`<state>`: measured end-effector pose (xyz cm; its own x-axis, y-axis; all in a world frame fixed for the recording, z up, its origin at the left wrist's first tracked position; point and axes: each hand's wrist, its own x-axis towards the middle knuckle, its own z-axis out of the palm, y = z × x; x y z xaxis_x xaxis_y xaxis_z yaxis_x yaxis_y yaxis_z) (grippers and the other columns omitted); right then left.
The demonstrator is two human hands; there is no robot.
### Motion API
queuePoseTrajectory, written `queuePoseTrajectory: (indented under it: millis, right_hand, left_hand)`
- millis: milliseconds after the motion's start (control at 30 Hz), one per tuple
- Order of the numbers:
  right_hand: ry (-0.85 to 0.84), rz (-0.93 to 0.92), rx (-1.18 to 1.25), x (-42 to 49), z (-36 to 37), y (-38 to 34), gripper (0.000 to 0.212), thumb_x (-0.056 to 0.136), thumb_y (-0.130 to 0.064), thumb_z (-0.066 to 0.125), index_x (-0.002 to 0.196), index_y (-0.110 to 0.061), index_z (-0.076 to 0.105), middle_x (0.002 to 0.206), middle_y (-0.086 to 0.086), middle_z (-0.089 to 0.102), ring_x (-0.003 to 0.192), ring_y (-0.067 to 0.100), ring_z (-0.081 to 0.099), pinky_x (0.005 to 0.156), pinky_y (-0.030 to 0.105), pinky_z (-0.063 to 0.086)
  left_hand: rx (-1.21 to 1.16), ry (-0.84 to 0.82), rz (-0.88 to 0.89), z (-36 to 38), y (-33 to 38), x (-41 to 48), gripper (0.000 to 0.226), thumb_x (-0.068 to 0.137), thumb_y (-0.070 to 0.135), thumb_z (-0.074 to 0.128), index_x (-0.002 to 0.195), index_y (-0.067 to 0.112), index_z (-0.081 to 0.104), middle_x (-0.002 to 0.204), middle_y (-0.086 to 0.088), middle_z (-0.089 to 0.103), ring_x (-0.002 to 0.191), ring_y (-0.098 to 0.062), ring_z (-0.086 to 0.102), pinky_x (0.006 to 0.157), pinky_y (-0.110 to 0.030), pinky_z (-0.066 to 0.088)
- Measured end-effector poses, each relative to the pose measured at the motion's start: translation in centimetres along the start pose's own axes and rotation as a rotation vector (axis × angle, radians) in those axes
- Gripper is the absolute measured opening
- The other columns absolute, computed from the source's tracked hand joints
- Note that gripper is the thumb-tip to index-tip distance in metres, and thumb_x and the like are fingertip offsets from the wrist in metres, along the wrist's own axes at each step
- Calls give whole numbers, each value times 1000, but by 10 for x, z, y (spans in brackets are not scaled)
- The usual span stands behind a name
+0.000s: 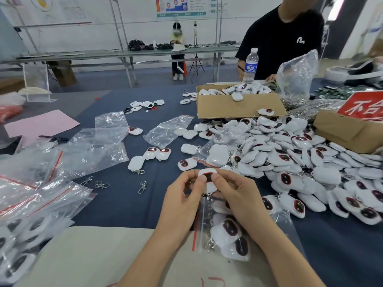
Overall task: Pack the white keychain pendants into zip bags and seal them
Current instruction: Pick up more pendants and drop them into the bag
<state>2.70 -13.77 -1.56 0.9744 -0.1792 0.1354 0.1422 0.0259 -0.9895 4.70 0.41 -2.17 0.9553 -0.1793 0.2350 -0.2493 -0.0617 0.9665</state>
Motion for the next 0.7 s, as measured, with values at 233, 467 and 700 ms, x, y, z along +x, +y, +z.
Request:
queuePoseTrajectory:
  millis: [233, 467, 700]
  right_hand:
    - [4, -14, -17, 2, -2, 3, 20, 98, -18, 63, 98, -32, 78, 96, -9, 78, 92, 7, 74, 80, 15, 55]
    - [-53, -10, 7, 2, -4, 3, 23, 97, -11, 64, 103, -29, 76, 98, -10, 79, 95, 5, 74, 74, 12, 53]
    - [-74, -30, 2, 3, -3, 5, 21, 94, -10, 66, 103, -27, 76, 97, -8, 79, 95, 8, 74, 79, 13, 53]
  left_hand:
    - [-7, -48, 1, 0, -1, 1, 20, 98, 20, 65, 107, 37, 70, 97, 8, 74, 85, -9, 67, 74, -15, 52]
    - [0, -10, 34, 1, -7, 1, 24, 96, 15, 68, 109, 34, 69, 97, 7, 75, 89, -15, 69, 81, -22, 55]
    - [31, 12, 50, 2, -11, 1, 28, 96, 12, 67, 107, 38, 68, 94, 9, 75, 88, -14, 70, 80, -20, 54]
